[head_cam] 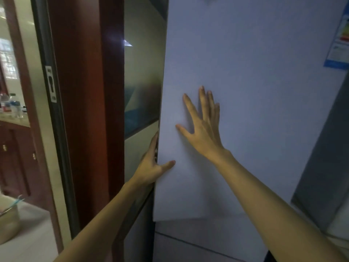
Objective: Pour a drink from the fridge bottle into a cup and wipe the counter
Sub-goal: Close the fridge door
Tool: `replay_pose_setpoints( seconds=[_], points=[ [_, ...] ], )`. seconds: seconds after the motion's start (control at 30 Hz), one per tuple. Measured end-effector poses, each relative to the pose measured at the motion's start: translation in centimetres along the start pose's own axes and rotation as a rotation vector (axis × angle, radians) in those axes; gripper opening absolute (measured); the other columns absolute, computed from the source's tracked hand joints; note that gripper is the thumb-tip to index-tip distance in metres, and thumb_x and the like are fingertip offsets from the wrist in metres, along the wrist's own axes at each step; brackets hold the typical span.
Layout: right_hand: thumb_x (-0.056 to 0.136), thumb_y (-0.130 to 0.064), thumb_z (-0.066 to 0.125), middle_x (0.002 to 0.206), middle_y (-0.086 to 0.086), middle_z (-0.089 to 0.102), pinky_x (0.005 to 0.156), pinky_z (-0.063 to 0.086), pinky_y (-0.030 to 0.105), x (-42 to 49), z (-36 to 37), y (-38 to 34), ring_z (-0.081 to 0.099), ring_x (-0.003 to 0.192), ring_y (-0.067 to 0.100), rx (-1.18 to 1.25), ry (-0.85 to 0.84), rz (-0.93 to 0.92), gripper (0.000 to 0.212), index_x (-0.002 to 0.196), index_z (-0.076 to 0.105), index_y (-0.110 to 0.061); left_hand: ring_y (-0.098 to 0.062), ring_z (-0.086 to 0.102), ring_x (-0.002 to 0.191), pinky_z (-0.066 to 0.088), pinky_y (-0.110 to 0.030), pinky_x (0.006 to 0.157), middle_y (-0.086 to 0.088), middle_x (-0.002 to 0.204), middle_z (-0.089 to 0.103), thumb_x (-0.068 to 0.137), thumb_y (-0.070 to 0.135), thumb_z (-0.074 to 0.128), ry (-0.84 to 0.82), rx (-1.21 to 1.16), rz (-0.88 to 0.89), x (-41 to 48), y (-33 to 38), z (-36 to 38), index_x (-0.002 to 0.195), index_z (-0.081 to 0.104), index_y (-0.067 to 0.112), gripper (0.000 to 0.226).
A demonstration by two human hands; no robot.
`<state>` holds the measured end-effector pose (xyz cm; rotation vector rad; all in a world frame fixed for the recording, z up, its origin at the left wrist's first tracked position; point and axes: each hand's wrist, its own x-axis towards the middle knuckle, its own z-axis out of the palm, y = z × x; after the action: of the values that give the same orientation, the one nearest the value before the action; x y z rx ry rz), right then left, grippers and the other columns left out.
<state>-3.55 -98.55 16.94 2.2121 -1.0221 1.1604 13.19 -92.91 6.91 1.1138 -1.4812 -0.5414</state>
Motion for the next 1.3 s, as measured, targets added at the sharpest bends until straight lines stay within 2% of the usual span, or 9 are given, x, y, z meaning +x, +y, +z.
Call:
replay_pose_setpoints(
  seconds=[0.07, 0.17, 0.3, 0.4, 0.6, 0.73, 0.9, 1.13, 1.3],
  points=[
    [0.094, -0.051, 0.056, 0.166, 0.011, -0.008, 0.120, -0.005, 0.056, 0.7, 1.5, 0.4, -0.014, 0.152, 0.030, 0.004, 0.024, -0.008, 0.082, 0.158, 0.011, -0.029, 0.018, 0.055, 0.104, 0.052, -0.013, 0.077, 0.036, 0.121, 0.046, 0.078, 0.026, 0.082, 0.046, -0.020, -0.022, 1.4, -0.5, 0.3, 0.145, 0.020, 0.050, 0.094],
    [0.094, -0.053, 0.055, 0.166, 0.011, -0.008, 0.120, -0.006, 0.056, 1.8, 3.6, 1.1, -0.016, 0.151, 0.029, -0.011, 0.043, -0.009, 0.081, 0.158, 0.011, -0.029, -0.002, 0.052, 0.117, 0.049, -0.030, 0.092, 0.021, 0.130, 0.047, 0.076, 0.028, 0.083, 0.104, -0.049, -0.045, 3.2, -1.3, 1.0, 0.149, 0.021, 0.041, 0.098],
    [0.093, -0.057, 0.053, 0.166, 0.008, -0.008, 0.119, -0.010, 0.052, 3.0, 5.8, 2.3, -0.020, 0.150, 0.025, -0.046, 0.068, -0.010, 0.084, 0.158, 0.006, -0.032, -0.003, 0.049, 0.125, 0.048, -0.038, 0.102, 0.016, 0.143, 0.043, 0.076, 0.031, 0.084, 0.116, -0.056, -0.027, 5.4, -3.2, 1.3, 0.152, 0.019, 0.039, 0.101],
    [0.093, -0.060, 0.053, 0.166, 0.009, -0.005, 0.119, -0.009, 0.051, 3.7, 7.1, 3.1, -0.017, 0.151, 0.026, -0.068, 0.084, -0.016, 0.084, 0.157, 0.006, -0.032, 0.004, 0.049, 0.126, 0.048, -0.034, 0.102, 0.021, 0.144, 0.042, 0.075, 0.032, 0.082, 0.109, -0.064, -0.021, 6.8, -4.6, 1.4, 0.153, 0.017, 0.037, 0.102],
    [0.092, -0.060, 0.053, 0.166, 0.011, -0.002, 0.118, -0.008, 0.052, 4.7, 8.9, 3.8, -0.013, 0.152, 0.029, -0.086, 0.109, -0.017, 0.084, 0.157, 0.010, -0.030, 0.025, 0.046, 0.112, 0.044, -0.016, 0.089, 0.034, 0.133, 0.037, 0.076, 0.027, 0.083, 0.133, -0.102, -0.001, 9.0, -6.5, 1.8, 0.145, 0.017, 0.043, 0.097],
    [0.092, -0.059, 0.052, 0.165, 0.012, 0.000, 0.118, -0.007, 0.053, 5.4, 10.1, 4.2, -0.006, 0.152, 0.033, -0.136, 0.155, -0.012, 0.081, 0.158, 0.018, -0.027, 0.005, 0.050, 0.124, 0.052, -0.032, 0.098, 0.019, 0.144, 0.042, 0.068, 0.043, 0.082, 0.154, -0.101, 0.012, 10.3, -7.3, 1.9, 0.145, 0.023, 0.044, 0.098],
    [0.092, -0.059, 0.052, 0.165, 0.014, 0.005, 0.118, -0.006, 0.053, 6.0, 11.0, 4.4, -0.003, 0.152, 0.035, -0.173, 0.170, -0.005, 0.080, 0.157, 0.021, -0.026, -0.015, 0.054, 0.128, 0.052, -0.054, 0.098, 0.009, 0.146, 0.046, 0.067, 0.042, 0.084, 0.159, -0.130, 0.024, 11.4, -8.2, 1.8, 0.147, 0.026, 0.040, 0.099],
    [0.093, -0.057, 0.052, 0.166, 0.014, 0.002, 0.118, -0.012, 0.050, 6.4, 11.6, 4.7, -0.005, 0.152, 0.034, -0.195, 0.149, 0.012, 0.079, 0.157, 0.020, -0.026, -0.012, 0.051, 0.130, 0.050, -0.054, 0.102, 0.011, 0.148, 0.044, 0.069, 0.039, 0.082, 0.159, -0.185, 0.026, 12.5, -9.0, 2.4, 0.147, 0.027, 0.043, 0.096],
    [0.093, -0.055, 0.052, 0.165, 0.014, 0.003, 0.118, -0.003, 0.055, 6.9, 12.5, 5.3, -0.004, 0.152, 0.035, -0.200, 0.140, 0.015, 0.078, 0.157, 0.021, -0.025, -0.012, 0.051, 0.129, 0.048, -0.054, 0.103, 0.013, 0.146, 0.045, 0.069, 0.041, 0.082, 0.147, -0.217, -0.001, 13.5, -9.6, 2.8, 0.149, 0.026, 0.040, 0.098]
  ],
)
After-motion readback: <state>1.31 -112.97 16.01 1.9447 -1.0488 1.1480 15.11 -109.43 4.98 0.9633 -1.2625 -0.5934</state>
